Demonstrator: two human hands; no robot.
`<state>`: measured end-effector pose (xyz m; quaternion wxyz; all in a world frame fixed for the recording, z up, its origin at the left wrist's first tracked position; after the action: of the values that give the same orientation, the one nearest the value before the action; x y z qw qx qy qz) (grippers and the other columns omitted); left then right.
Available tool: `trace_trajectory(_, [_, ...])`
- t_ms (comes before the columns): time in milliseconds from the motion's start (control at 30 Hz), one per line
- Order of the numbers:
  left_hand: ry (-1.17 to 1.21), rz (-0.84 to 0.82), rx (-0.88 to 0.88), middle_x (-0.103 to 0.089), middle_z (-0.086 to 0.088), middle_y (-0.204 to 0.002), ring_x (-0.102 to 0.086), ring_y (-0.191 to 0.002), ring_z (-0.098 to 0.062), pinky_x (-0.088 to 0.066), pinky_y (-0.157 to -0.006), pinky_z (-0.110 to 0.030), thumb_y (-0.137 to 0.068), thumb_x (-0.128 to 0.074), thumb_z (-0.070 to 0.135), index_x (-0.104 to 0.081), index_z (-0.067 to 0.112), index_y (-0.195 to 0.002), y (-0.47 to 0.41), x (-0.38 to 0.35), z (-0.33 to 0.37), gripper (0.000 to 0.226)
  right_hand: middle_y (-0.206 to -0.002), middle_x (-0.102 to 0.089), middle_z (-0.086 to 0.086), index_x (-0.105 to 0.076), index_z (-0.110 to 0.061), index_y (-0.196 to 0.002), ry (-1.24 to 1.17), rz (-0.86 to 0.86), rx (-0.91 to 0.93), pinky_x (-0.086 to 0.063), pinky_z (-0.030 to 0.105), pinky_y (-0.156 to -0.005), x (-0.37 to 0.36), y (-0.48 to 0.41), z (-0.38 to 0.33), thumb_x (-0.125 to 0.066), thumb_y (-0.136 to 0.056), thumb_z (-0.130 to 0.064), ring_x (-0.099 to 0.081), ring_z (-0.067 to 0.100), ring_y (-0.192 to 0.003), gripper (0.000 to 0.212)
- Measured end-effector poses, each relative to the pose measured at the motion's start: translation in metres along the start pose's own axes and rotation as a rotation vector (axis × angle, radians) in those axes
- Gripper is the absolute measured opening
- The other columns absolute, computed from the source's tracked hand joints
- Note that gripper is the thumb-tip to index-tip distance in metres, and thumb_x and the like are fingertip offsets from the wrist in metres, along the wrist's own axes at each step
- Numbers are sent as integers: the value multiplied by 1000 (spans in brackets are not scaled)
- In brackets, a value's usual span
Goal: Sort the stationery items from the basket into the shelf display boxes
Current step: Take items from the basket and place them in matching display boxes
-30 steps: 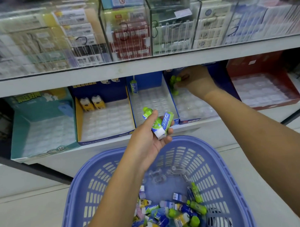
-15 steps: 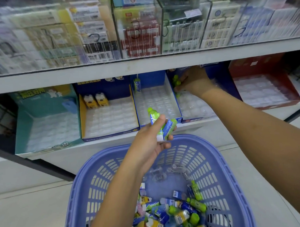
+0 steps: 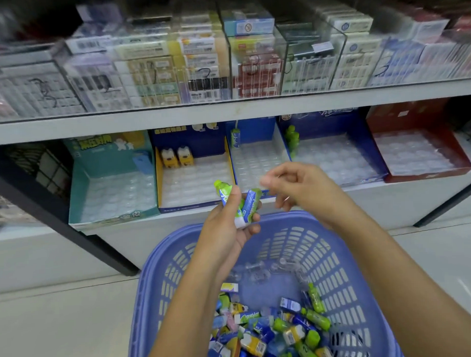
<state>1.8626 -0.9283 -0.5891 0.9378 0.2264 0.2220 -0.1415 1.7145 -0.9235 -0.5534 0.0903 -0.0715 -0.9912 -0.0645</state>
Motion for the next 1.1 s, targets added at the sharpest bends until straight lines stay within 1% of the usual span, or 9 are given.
trace_trajectory(233, [-215, -4, -158, -69, 4, -90, -62, -72, -9, -50, -61, -23, -95, -46, 44, -64, 14, -104, 6, 5, 2, 35, -74, -66, 8, -70, -9, -89, 56, 113, -10, -50, 20, -55, -28, 25, -7, -77, -74, -25, -63, 13, -56, 23])
trace_trajectory(367, [-111, 28, -210, -72, 7, -86, -70, -84, -12, -56, -70, -25, -93, -49, 42, -60, 10, -105, 5, 10, 6, 35, -77, -72, 9, -69, -6, -90, -151, 89, -88, -56, 18, -67, -20, 12, -3, -71, -79, -3, -69, 11, -64, 12])
trace_trajectory(467, [-46, 80, -178, -71, -5, -97, -71, -84, -15, -57, -69, -25, -93, -52, 38, -59, 8, -101, 0, 19, 9, 32, -80, -70, 10, -67, -3, -95, -203, 117, -69, -57, 17, -69, -5, -6, -1, -67, -80, 3, -69, 11, -64, 17])
trace_trajectory(600, [-149, 124, -128, -64, 0, -84, -55, -60, -9, -49, -56, -21, -94, -54, 33, -62, 14, -91, -8, 31, 12, 21, -78, -65, 8, -67, -2, -97, 35, 241, 29, -56, 18, -64, 16, -45, -5, -70, -80, -1, -65, 9, -62, 17])
trace_trajectory(700, [-222, 111, -123, -62, 9, -72, -49, -56, -8, -45, -55, -21, -92, -56, 40, -68, 19, -92, -11, 37, 14, 23, -89, -68, 13, -68, -4, -95, 251, 313, 148, -55, 36, -84, 21, -83, -18, -71, -79, -3, -64, 19, -82, 16])
trace_trajectory(800, [-205, 100, -107, -62, 11, -69, -48, -58, -7, -45, -54, -20, -89, -58, 43, -70, 21, -98, -14, 37, 16, 27, -104, -68, 14, -66, -2, -101, 305, 333, 202, -50, 33, -93, 11, -115, -24, -71, -80, -7, -63, 23, -99, 22])
trace_trajectory(967, [-181, 122, -91, -62, 9, -70, -47, -58, -9, -44, -53, -21, -89, -57, 43, -70, 19, -103, -18, 41, 15, 31, -87, -64, 15, -59, -1, -86, 177, 239, 277, -47, 20, -79, -12, -145, -13, -60, -81, 14, -63, -4, -75, 15])
trace_trajectory(1033, [-153, 136, -83, -62, 8, -69, -47, -56, -9, -43, -52, -21, -90, -57, 41, -69, 16, -105, -19, 45, 15, 32, -99, -63, 30, -57, 12, -95, 203, 256, 300, -49, 26, -88, -13, -153, -11, -60, -81, 12, -65, 17, -95, 15])
trace_trajectory(1100, [-138, 141, -76, -62, 7, -69, -47, -56, -9, -43, -51, -21, -90, -56, 41, -69, 15, -106, -20, 48, 15, 33, -107, -61, 29, -56, 8, -103, 189, 234, 305, -49, 35, -94, -12, -158, -10, -63, -81, 9, -60, 32, -102, 23])
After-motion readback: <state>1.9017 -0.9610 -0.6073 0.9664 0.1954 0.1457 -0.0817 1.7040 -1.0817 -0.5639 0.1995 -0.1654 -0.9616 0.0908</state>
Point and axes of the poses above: each hand's wrist, its own y-axis away from the middle knuckle, its own x-axis out of the back of the hand, z = x × y, the point moved 4 cm from there along -y, towards the middle knuckle
